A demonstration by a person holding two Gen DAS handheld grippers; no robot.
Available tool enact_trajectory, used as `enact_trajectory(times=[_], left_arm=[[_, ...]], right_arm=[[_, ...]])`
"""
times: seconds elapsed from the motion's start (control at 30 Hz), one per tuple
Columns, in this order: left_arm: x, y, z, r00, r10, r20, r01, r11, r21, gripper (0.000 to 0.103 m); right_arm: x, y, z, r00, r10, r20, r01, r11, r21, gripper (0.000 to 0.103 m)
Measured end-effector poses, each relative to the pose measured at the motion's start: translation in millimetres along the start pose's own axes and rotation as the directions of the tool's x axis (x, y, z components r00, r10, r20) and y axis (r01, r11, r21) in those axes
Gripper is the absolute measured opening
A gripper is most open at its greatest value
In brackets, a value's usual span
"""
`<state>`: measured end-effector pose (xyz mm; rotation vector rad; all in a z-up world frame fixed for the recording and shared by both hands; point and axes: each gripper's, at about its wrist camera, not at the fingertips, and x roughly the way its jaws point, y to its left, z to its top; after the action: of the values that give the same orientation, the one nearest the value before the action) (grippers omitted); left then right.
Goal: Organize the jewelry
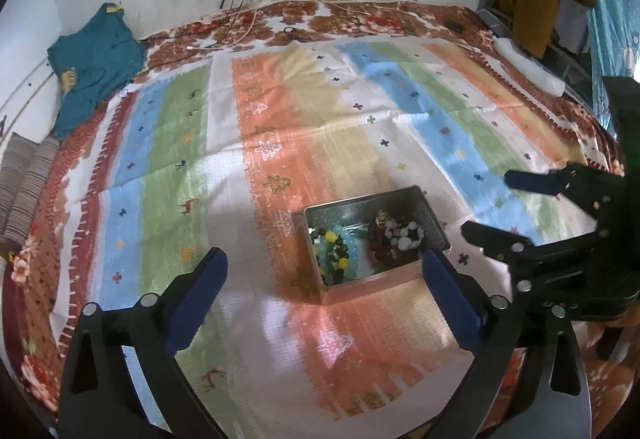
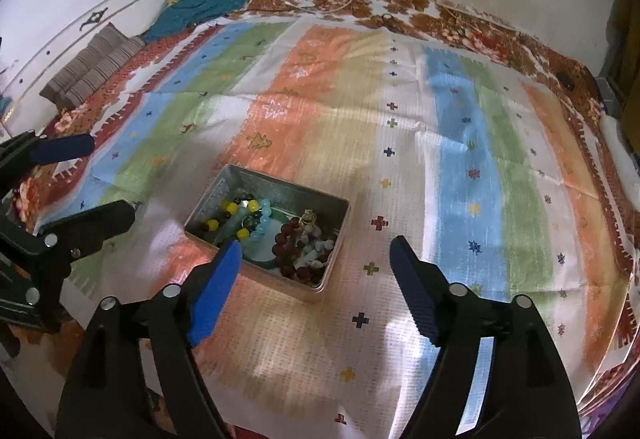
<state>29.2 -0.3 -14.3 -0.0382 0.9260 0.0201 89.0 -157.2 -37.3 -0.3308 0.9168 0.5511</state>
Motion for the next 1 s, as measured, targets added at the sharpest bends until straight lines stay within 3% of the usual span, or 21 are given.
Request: enact_trajectory(times=[0.43,1.0], left_arm=[[-7.0,-3.7,-12.2,0.997,0.065,0.046,-0.068,0.996,0.064,0.097],[-10.9,-7.8,-16.6,0.998,0.038,0.053,-0.042,0.996,0.073,0.097]], right_arm=[[-12.6,10.4,-13.2,1.0,0.012,0.025,-0.011,0.999,-0.045,0.087],[-22.2,8.9,-18.5,0.999,0.028,0.044,-0.026,0.999,-0.031,0.09]])
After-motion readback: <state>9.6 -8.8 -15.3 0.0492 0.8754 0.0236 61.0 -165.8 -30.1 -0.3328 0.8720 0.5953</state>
